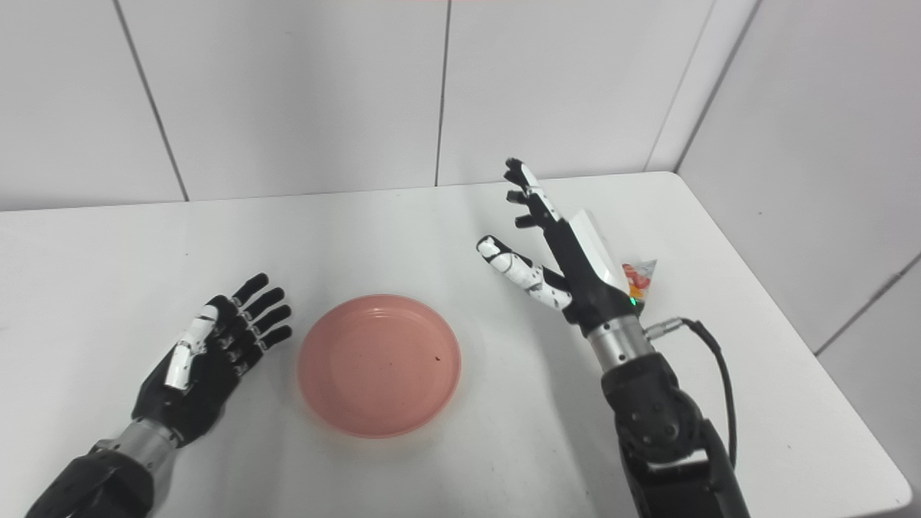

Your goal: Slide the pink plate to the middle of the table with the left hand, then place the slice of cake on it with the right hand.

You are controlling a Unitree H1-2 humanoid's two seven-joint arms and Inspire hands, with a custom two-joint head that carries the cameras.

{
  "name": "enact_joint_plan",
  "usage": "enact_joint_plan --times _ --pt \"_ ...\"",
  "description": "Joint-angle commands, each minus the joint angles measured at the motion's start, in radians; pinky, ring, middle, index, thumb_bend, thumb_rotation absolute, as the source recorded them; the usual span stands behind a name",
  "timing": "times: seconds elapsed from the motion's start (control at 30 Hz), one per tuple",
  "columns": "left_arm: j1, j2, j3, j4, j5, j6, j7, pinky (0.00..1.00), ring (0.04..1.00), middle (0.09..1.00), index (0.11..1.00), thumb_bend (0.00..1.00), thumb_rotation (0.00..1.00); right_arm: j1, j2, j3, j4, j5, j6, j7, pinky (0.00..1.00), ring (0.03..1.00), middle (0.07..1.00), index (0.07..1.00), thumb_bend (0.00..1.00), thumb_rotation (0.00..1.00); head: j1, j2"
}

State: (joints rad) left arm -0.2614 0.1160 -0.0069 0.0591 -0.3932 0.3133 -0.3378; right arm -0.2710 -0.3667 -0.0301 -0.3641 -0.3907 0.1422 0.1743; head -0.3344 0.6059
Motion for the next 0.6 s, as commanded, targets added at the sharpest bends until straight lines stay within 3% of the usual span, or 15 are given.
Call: enact_joint_plan --times 0.0,0.13,0.2,0.27,0.37,0.57 --pt "0.043 0.029 0.013 0.069 0.017 0.017 0.007 0.88 0.901 0.916 0.906 0.42 0.96 -0.055 -0.072 -0.028 -0.035 -0.033 0.006 0.006 0.77 0.829 0.906 0.970 0.79 0.90 -0.012 0.001" --pt "0.035 0.041 0.024 0.105 0.003 -0.004 -0.028 0.89 0.903 0.919 0.914 0.43 0.94 -0.078 -0.156 -0.041 -0.046 -0.064 0.048 0.058 0.73 0.818 0.870 0.958 0.83 0.78 -0.024 -0.001" --pt "0.033 0.044 0.031 0.117 -0.003 -0.007 -0.033 0.88 0.905 0.922 0.919 0.43 0.93 -0.082 -0.206 -0.051 -0.053 -0.067 0.073 0.092 0.76 0.839 0.876 0.942 0.86 0.69 -0.033 -0.004" --pt "0.031 0.045 0.038 0.124 -0.010 -0.003 -0.032 0.87 0.895 0.915 0.911 0.44 0.89 -0.081 -0.261 -0.063 -0.050 -0.079 0.085 0.122 0.72 0.853 0.893 0.921 0.90 0.56 -0.040 -0.005" --pt "0.029 0.053 0.045 0.137 -0.018 -0.007 -0.042 0.87 0.895 0.914 0.910 0.43 0.88 -0.075 -0.329 -0.087 -0.028 -0.067 0.098 0.161 0.76 0.865 0.895 0.912 0.95 0.48 -0.051 -0.004" --pt "0.028 0.066 0.052 0.155 -0.023 -0.020 -0.059 0.87 0.899 0.913 0.908 0.44 0.87 -0.074 -0.407 -0.114 0.041 -0.004 0.122 0.222 0.81 0.889 0.913 0.915 1.00 0.33 -0.063 -0.004"
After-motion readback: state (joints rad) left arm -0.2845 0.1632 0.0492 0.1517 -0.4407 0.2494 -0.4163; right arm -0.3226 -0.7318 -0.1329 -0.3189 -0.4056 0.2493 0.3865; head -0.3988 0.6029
